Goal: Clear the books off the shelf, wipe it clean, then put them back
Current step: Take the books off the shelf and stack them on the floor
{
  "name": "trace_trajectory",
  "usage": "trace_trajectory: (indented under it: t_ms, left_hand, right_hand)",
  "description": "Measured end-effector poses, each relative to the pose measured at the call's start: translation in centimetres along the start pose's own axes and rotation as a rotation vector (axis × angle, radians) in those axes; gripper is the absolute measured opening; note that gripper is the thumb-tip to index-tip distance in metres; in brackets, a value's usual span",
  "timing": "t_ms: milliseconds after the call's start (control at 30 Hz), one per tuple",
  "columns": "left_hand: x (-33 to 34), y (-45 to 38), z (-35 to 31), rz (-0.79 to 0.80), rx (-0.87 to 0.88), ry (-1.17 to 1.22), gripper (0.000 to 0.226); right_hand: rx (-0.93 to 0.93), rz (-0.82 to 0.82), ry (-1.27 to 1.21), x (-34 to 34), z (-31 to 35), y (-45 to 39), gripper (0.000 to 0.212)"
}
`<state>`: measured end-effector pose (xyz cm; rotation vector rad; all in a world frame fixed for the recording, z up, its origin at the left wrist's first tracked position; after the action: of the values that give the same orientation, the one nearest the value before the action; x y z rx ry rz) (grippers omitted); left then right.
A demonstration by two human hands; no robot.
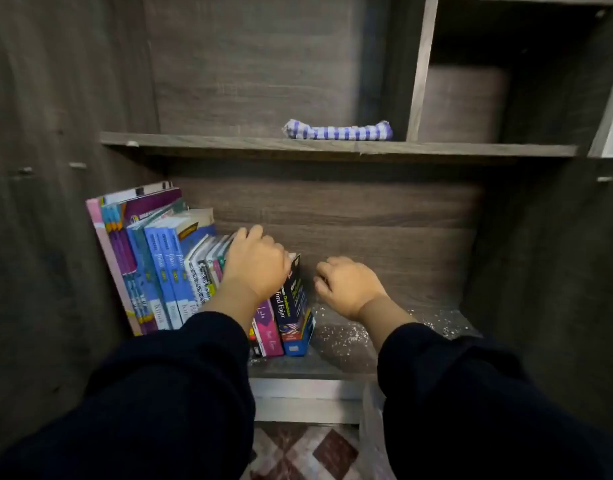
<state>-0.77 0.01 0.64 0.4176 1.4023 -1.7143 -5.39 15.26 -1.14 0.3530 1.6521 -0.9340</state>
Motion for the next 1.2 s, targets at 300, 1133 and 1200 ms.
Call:
trace_trajectory:
  t_ms: [300,1133,1200]
  left_hand:
    - [2.2,0.5,-2.0,0.271,-0.037,-0.098,0.063]
    - [-1.3,6.3,-4.6,0.399,-0.607,1.327,0.025]
    - [-0.5,8.0,-5.3,0.478,-0.615,1.335,0.024]
  right_hand:
    - [0.057,0.273,-0.068,3.1,-0.3,1.4,0.037]
    - [0.681,0.181,-1.135,6.8,-1.5,12.0,0.066]
    - [0.755,0.228,-1.203,8.0,-1.6,13.9,0.081]
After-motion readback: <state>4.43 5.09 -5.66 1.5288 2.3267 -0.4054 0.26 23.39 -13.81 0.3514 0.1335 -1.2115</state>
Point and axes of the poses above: each hand's wrist, its own y-axis away from the middle knuckle, its own x-axis out of the palm, z = x × y, the point moved 1 cm from there along -y, towards the middle knuckle, and after that the axes turned 1 degree about z, right-handed, at the moved point
